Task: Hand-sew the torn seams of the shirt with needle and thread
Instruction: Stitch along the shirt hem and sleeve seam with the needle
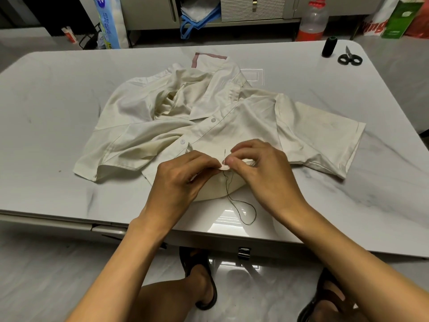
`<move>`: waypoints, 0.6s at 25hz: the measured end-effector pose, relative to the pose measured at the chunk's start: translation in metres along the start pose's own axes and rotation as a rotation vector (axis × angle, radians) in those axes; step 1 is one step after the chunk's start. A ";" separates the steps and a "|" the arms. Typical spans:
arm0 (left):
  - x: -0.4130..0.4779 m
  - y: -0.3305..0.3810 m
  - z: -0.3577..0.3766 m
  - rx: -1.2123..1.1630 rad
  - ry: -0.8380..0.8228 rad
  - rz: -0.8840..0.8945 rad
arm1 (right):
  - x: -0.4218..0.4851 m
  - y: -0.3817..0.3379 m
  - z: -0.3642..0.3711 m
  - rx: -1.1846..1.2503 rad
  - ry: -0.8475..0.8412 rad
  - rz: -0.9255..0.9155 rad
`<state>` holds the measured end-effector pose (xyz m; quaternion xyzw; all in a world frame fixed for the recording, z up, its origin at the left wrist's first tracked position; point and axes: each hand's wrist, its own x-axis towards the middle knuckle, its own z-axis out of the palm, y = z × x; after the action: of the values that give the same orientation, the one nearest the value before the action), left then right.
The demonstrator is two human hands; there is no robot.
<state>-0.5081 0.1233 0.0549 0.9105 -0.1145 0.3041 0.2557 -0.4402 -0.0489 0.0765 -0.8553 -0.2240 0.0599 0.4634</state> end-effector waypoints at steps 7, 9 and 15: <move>0.000 0.000 0.000 -0.007 -0.001 -0.015 | 0.002 -0.002 -0.004 0.342 -0.153 0.231; 0.000 0.002 0.000 -0.016 -0.009 -0.020 | 0.001 -0.004 -0.003 0.402 -0.097 0.238; 0.000 0.001 -0.002 -0.044 -0.008 -0.069 | 0.008 -0.009 -0.010 0.813 0.109 0.286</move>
<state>-0.5094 0.1234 0.0571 0.9093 -0.0906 0.2889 0.2855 -0.4331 -0.0491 0.0901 -0.6277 -0.0365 0.1616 0.7606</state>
